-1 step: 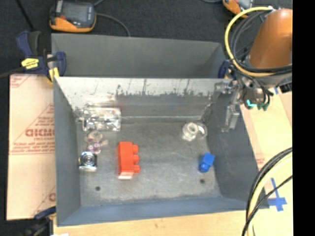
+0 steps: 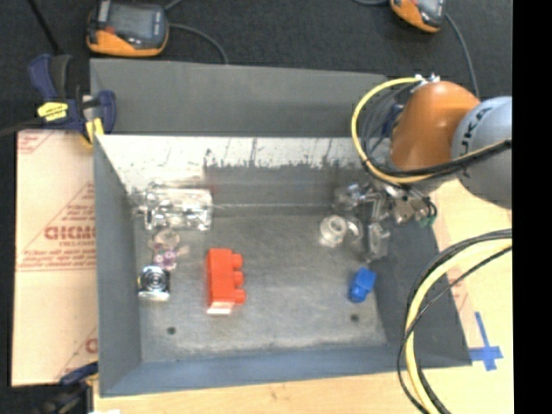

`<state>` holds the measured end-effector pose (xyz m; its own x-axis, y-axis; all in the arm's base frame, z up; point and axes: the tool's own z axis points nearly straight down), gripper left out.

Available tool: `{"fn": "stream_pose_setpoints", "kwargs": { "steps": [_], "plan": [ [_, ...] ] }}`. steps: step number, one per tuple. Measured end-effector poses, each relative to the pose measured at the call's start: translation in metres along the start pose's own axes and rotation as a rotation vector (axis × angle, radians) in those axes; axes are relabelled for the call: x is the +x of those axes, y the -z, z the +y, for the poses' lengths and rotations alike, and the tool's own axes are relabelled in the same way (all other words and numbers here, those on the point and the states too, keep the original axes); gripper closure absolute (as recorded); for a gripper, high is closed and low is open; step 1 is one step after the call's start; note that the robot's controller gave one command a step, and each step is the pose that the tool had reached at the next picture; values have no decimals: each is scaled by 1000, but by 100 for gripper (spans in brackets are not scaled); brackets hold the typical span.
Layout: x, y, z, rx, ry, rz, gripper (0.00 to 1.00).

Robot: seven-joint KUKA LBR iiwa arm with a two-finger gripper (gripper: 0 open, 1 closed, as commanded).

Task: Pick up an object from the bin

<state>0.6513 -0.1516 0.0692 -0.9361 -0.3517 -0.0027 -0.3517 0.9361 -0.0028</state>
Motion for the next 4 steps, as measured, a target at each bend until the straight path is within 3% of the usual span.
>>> {"fn": "stream_pose_setpoints", "kwargs": {
  "steps": [1, 2, 3, 4],
  "plan": [
    [-12, 33, 27, 0, -225, -7, 0],
    [-11, 32, 17, 1, -263, -8, 0],
    [-6, 1, 30, -2, -381, -1, 0],
    [-6, 2, 28, 0, -379, -3, 0]
  ]
}}
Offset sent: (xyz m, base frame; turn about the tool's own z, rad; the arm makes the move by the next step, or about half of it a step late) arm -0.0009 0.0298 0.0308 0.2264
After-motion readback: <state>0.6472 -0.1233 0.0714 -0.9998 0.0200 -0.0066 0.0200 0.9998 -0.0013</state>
